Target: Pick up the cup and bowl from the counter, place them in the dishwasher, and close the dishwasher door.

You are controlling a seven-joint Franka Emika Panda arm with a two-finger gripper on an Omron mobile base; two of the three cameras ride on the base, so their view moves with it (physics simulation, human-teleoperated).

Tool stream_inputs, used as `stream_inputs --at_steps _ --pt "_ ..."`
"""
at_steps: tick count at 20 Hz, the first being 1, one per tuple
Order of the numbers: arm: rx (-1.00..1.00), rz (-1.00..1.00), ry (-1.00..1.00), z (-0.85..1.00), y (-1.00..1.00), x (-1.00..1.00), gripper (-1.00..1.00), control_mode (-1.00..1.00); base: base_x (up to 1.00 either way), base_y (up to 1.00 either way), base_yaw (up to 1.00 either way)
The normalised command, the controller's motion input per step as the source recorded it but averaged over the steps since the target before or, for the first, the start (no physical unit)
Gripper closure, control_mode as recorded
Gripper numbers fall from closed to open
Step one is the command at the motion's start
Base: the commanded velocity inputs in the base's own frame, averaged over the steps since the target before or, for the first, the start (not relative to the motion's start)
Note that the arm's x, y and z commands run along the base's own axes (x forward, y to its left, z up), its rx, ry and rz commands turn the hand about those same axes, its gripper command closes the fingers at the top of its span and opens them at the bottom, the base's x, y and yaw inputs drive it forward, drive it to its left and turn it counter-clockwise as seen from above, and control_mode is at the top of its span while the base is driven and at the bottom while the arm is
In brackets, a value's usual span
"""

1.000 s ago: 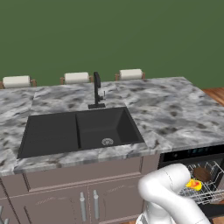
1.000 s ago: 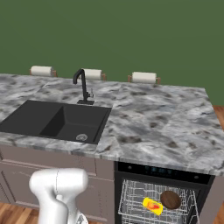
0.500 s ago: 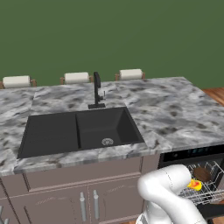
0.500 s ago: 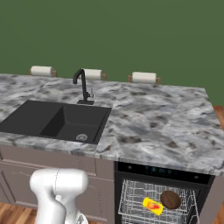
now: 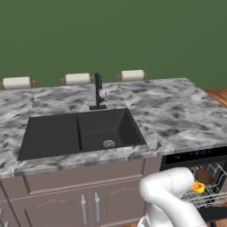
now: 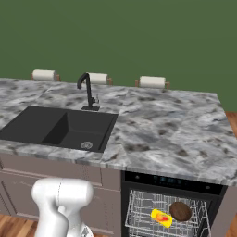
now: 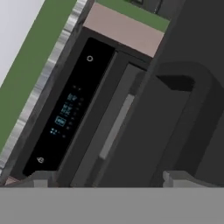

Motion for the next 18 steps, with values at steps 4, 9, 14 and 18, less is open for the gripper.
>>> stream_inputs --at_steps 4,9,14,18 --pt "0.0 0.0 -0.18 -0.59 -0.28 0.0 -1.0 -1.0 0.0 0.0 0.0" --pt "0.0 0.0 -0.18 -0.7 -0.32 -0.08 -1.0 -1.0 0.0 0.0 0.0" --pt "-0.01 0.0 -0.18 -0.67 -0.3 -0.04 -1.0 -1.0 0.0 0.0 0.0" --pt "-0.02 0.0 -0.18 -0.6 -0.27 0.01 -1.0 -1.0 0.0 0.0 0.0"
